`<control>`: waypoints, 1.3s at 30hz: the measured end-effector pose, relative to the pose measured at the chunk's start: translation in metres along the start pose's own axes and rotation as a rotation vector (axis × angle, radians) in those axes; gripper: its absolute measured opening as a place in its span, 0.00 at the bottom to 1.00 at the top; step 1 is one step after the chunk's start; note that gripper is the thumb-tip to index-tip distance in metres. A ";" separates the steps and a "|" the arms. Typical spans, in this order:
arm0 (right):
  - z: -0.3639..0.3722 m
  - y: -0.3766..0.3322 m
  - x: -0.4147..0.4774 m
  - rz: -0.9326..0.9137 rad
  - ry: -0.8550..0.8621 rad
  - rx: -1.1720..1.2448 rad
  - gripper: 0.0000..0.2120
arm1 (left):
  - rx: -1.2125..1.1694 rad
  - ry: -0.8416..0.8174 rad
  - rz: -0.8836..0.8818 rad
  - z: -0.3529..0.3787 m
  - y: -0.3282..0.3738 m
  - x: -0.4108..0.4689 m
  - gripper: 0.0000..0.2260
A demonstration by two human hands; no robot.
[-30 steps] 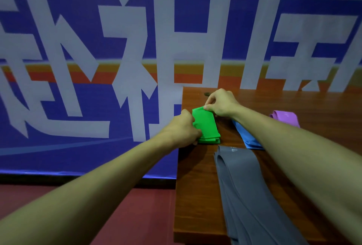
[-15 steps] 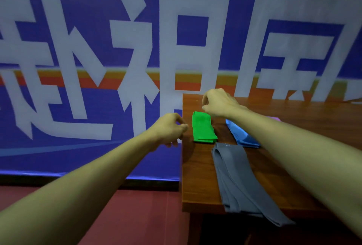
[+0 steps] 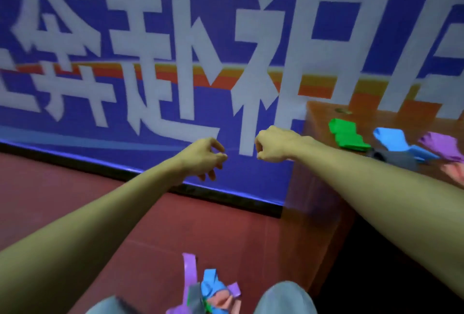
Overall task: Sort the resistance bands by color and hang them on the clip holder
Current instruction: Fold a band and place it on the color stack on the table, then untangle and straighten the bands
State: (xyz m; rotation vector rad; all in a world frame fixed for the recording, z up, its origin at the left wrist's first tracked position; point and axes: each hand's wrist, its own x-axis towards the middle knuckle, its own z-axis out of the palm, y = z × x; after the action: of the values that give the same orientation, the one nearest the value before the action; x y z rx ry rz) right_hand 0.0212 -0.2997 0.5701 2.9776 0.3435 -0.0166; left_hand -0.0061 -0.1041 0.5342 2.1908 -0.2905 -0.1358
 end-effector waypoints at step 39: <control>0.655 -0.210 0.153 0.098 -0.566 0.619 0.20 | -0.270 -0.232 -0.943 0.275 -0.556 0.017 0.08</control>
State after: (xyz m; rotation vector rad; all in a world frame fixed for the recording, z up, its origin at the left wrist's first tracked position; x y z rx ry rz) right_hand 0.1261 -0.1577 -0.1120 3.3625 0.1300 -1.1142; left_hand 0.0425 -0.0048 -0.0763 1.8741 0.6235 -0.8917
